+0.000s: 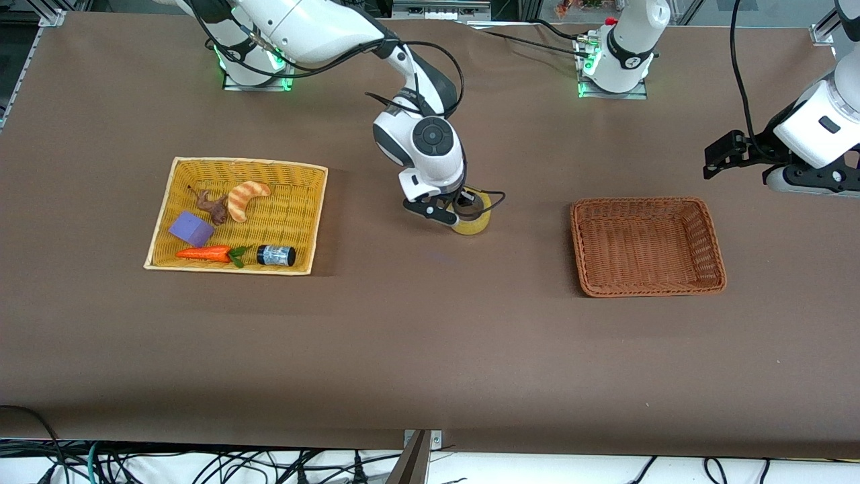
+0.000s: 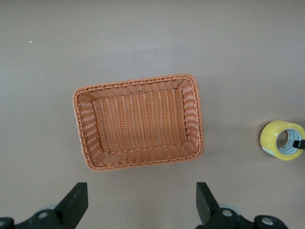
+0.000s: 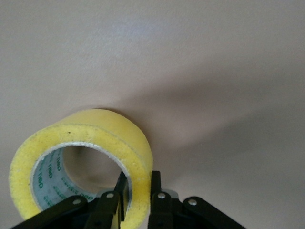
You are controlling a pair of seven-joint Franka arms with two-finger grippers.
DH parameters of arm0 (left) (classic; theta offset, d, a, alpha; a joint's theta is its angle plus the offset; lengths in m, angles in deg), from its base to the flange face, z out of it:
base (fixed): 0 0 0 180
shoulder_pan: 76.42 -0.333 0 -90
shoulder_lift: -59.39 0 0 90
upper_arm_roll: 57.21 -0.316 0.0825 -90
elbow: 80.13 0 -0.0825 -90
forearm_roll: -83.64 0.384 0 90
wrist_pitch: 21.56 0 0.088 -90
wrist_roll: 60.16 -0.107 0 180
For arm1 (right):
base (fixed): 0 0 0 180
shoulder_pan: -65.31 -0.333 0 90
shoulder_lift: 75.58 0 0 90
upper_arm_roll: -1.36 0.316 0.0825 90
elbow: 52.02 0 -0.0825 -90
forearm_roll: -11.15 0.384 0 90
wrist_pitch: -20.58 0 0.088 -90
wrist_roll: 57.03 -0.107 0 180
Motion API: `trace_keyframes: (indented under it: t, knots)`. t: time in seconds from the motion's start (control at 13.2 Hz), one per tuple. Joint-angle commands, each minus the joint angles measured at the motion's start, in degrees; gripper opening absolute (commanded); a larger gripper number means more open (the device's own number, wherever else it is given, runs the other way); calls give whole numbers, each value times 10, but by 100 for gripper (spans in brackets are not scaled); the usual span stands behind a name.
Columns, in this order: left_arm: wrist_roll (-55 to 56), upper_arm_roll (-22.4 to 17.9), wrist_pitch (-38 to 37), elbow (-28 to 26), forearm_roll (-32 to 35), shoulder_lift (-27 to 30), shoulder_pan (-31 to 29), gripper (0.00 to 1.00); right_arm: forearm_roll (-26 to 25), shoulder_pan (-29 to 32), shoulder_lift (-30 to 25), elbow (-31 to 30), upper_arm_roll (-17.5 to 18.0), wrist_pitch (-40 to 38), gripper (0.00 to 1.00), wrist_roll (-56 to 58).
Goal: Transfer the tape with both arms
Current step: 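Lift the tape roll and carry it toward the table middle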
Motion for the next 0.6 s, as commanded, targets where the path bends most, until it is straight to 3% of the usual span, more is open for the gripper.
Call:
trace_keyframes:
  t: [0.0,0.08,0.15,0.23,0.3,0.53]
  knots:
    - [-8,2,-13,17,5,-7,1,100,-6,3,-2,18,0,-8,41,-10]
    - [-9,2,-13,16,5,-7,1,100,-6,4,-3,18,0,-8,55,-8]
    - [-9,2,-13,15,5,-8,1,100,-6,5,-7,18,-1,-9,81,-6]
    - [-9,2,-13,15,5,-11,1,100,-3,6,-13,18,-2,-12,92,-4]
    - [-9,2,-13,15,5,-14,2,100,1,10,-27,19,-3,-17,100,-3]
    - [-9,4,-23,14,2,-14,5,100,2,66,-122,-8,-2,-103,100,38]
